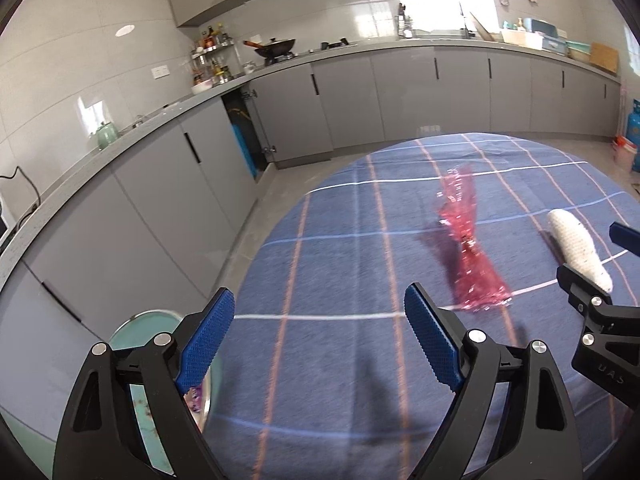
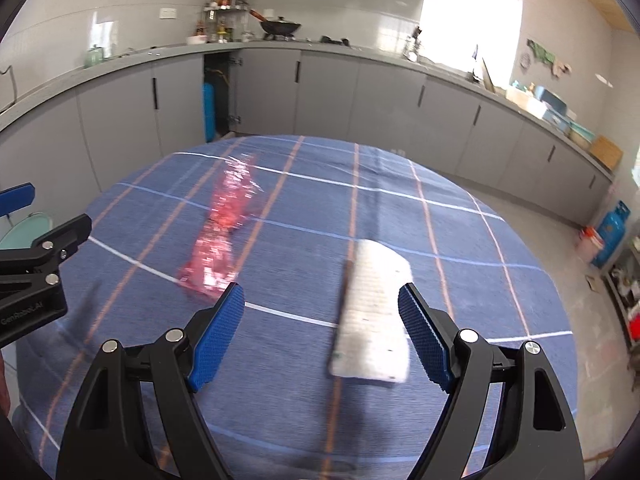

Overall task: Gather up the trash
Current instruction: 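Move both open grippers back to the red mesh bag and white foam sleeve, then grasp the red mesh bag with the left gripper while the right gripper grasps the white foam sleeve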

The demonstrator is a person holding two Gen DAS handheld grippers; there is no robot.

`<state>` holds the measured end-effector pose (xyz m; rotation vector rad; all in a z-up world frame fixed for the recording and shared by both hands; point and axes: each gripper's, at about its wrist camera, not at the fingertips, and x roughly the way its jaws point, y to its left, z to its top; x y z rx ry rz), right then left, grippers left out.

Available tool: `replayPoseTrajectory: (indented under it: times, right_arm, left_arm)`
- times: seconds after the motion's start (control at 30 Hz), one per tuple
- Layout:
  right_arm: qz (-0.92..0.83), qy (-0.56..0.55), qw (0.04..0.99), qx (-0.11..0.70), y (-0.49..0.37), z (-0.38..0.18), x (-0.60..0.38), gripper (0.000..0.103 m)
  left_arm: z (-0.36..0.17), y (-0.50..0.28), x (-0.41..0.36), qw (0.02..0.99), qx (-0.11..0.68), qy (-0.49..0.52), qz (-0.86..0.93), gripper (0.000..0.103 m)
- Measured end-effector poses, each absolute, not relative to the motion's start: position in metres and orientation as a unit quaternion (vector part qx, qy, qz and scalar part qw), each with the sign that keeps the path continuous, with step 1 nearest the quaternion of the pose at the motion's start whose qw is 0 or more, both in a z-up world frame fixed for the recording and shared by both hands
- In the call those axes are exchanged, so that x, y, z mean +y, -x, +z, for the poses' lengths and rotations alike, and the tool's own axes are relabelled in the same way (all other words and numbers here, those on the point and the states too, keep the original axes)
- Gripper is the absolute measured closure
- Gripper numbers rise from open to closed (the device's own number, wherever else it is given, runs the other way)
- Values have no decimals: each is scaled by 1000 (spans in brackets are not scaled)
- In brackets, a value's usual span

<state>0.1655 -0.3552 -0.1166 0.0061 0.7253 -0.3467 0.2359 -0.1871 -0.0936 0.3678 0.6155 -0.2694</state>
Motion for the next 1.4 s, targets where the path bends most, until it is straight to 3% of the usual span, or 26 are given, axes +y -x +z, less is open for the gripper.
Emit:
replayPoseTrajectory:
  times: [0.7, 0.9, 0.93, 1.07, 1.4]
  right_arm:
    - [-192, -28, 895, 401, -173, -131, -397, 26]
    - [-183, -42, 887, 421, -180, -137, -402, 47]
    - [-181, -44, 887, 424, -180, -137, -403, 57]
    - [-174, -45, 886, 427, -178, -138, -404, 75]
    - [-199, -49, 887, 413, -158, -133, -421, 79]
  left_arm:
    - [-114, -248, -239, 911, 327, -185, -170, 17]
    - [-114, -250, -242, 910, 330, -183, -173, 17]
    - [-114, -250, -242, 909, 331, -182, -175, 17]
    - [-114, -250, -248, 908, 332, -181, -180, 17]
    - [-129, -249, -271, 897, 345, -193, -199, 17]
